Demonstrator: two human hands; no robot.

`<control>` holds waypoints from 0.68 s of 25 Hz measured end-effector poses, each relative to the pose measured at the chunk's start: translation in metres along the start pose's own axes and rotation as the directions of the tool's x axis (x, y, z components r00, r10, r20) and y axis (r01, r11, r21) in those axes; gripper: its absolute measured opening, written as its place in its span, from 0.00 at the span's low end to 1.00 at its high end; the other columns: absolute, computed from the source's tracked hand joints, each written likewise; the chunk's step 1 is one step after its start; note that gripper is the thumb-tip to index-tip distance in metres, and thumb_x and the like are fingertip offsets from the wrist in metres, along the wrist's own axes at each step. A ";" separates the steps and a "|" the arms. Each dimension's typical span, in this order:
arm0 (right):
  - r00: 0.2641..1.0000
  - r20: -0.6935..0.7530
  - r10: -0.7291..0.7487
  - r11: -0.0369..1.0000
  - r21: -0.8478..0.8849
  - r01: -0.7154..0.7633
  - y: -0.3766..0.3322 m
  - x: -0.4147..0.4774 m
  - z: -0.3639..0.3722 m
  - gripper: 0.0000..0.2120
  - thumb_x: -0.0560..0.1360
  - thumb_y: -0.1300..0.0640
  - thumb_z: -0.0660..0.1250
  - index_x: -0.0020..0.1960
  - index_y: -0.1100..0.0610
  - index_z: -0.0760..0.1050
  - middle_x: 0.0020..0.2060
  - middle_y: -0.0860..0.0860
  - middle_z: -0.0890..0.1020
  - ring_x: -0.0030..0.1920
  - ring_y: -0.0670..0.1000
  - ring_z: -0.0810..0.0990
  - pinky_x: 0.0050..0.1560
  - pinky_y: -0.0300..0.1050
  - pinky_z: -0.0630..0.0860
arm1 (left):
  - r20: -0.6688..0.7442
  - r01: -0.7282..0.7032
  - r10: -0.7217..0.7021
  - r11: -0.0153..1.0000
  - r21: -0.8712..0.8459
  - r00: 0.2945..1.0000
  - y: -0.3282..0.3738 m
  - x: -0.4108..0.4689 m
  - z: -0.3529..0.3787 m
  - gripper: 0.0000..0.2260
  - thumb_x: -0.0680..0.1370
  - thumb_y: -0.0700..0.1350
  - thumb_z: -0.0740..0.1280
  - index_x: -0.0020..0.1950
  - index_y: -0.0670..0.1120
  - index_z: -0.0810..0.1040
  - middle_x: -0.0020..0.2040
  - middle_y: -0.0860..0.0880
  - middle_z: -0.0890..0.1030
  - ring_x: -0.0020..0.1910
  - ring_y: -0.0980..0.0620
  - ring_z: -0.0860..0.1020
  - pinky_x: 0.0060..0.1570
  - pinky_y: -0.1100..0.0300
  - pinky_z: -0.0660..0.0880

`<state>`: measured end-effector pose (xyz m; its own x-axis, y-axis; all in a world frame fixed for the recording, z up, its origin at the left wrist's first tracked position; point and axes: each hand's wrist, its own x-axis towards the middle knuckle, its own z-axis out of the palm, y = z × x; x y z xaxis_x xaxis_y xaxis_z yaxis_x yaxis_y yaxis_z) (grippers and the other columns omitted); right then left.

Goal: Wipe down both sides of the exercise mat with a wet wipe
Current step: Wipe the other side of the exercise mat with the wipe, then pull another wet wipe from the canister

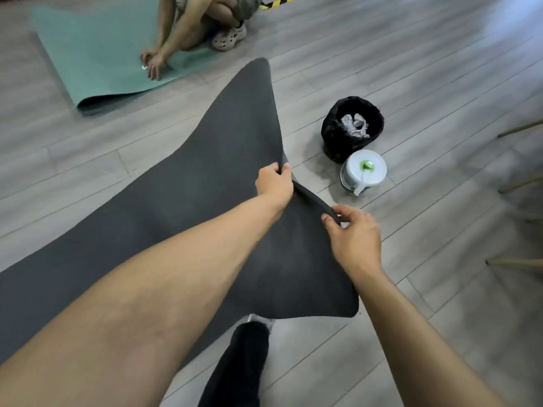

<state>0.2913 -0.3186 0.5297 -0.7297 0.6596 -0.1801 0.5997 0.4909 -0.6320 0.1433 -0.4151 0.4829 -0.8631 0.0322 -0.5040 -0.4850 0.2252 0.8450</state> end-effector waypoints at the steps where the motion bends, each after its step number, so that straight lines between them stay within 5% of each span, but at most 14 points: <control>1: 1.000 0.018 -0.003 0.999 -0.047 0.004 0.008 0.015 -0.001 0.10 0.76 0.47 0.68 0.56 0.48 0.81 0.49 0.48 0.81 0.49 0.50 0.78 0.51 0.44 0.74 | -0.007 0.002 -0.002 1.000 0.021 1.000 -0.001 0.008 0.015 0.18 0.80 0.52 0.64 0.46 0.36 0.76 0.42 0.40 0.84 0.42 0.40 0.83 0.44 0.48 0.84; 6: 0.988 0.156 0.020 0.971 -0.238 0.018 0.046 0.102 0.014 0.09 0.76 0.49 0.66 0.54 0.48 0.80 0.46 0.47 0.81 0.48 0.52 0.79 0.49 0.48 0.77 | -0.009 0.080 -0.080 0.980 0.183 0.997 -0.015 0.065 0.079 0.15 0.83 0.48 0.64 0.41 0.40 0.72 0.35 0.48 0.73 0.36 0.48 0.72 0.36 0.55 0.72; 9: 0.976 0.219 0.003 0.947 -0.315 0.068 0.078 0.154 0.038 0.07 0.77 0.50 0.65 0.49 0.49 0.80 0.41 0.48 0.81 0.44 0.53 0.78 0.44 0.47 0.77 | 0.106 0.071 -0.097 0.973 0.221 0.990 -0.039 0.101 0.104 0.11 0.83 0.48 0.65 0.61 0.45 0.80 0.48 0.50 0.81 0.50 0.47 0.81 0.53 0.49 0.81; 11: 0.970 0.242 0.008 0.929 -0.361 0.083 0.105 0.183 0.056 0.06 0.77 0.50 0.64 0.48 0.50 0.80 0.40 0.49 0.81 0.42 0.53 0.78 0.43 0.47 0.77 | 0.223 0.012 -0.089 0.946 0.325 0.971 -0.058 0.112 0.117 0.21 0.83 0.49 0.64 0.76 0.50 0.71 0.62 0.51 0.80 0.60 0.49 0.79 0.62 0.50 0.78; 14: 0.957 0.290 0.026 0.918 -0.387 0.092 0.145 0.227 0.079 0.07 0.77 0.51 0.64 0.44 0.52 0.78 0.38 0.50 0.80 0.41 0.55 0.78 0.40 0.45 0.74 | 0.259 -0.080 -0.055 0.873 0.481 0.964 -0.086 0.104 0.133 0.21 0.84 0.47 0.63 0.77 0.51 0.69 0.65 0.52 0.78 0.58 0.53 0.77 0.57 0.62 0.72; 17: 0.948 0.312 0.066 0.919 -0.390 0.065 0.181 0.269 0.093 0.07 0.76 0.52 0.65 0.44 0.54 0.79 0.37 0.51 0.80 0.44 0.58 0.80 0.40 0.44 0.73 | 0.255 -0.143 -0.014 0.798 0.585 0.967 -0.119 0.091 0.147 0.20 0.84 0.47 0.62 0.76 0.50 0.70 0.65 0.49 0.77 0.63 0.49 0.77 0.66 0.53 0.72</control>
<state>0.1728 -0.1055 0.2968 -0.7548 0.4798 -0.4473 0.6317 0.7155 -0.2984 0.1428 -0.2962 0.3106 -0.7917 0.2766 -0.5447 -0.1814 0.7449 0.6421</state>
